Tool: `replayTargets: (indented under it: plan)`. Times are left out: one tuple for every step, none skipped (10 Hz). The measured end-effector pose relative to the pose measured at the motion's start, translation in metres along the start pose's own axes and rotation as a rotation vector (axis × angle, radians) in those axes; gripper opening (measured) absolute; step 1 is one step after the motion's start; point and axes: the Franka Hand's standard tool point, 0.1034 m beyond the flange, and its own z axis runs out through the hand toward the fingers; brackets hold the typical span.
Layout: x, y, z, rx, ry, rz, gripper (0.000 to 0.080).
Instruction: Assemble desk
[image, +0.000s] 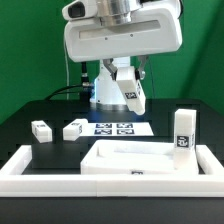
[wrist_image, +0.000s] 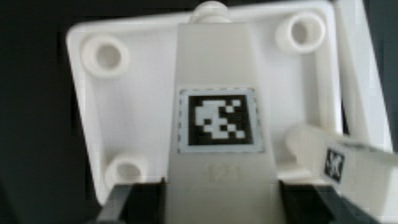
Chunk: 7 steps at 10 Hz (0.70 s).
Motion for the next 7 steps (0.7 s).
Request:
replayTargets:
  plan:
    - [0.005,0.001,0.003,-0.009,0.091,-0.022,0.029]
    - [0.002,0.003,0.01,-0.028,0.191,-0.054,0.029]
    - [0.002,0.005,0.003,-0.027,0.253,-0.063,0.029]
    - [0.002,0.008,-0.003,-0.026,0.298,-0.066,0.029]
    - [0.005,0.012,-0.005,-0.034,0.389,-0.071,0.029]
    - [0.006,0.014,-0.004,-0.04,0.488,-0.074,0.029]
    - [0.005,0.014,-0.002,-0.044,0.543,-0.082,0.029]
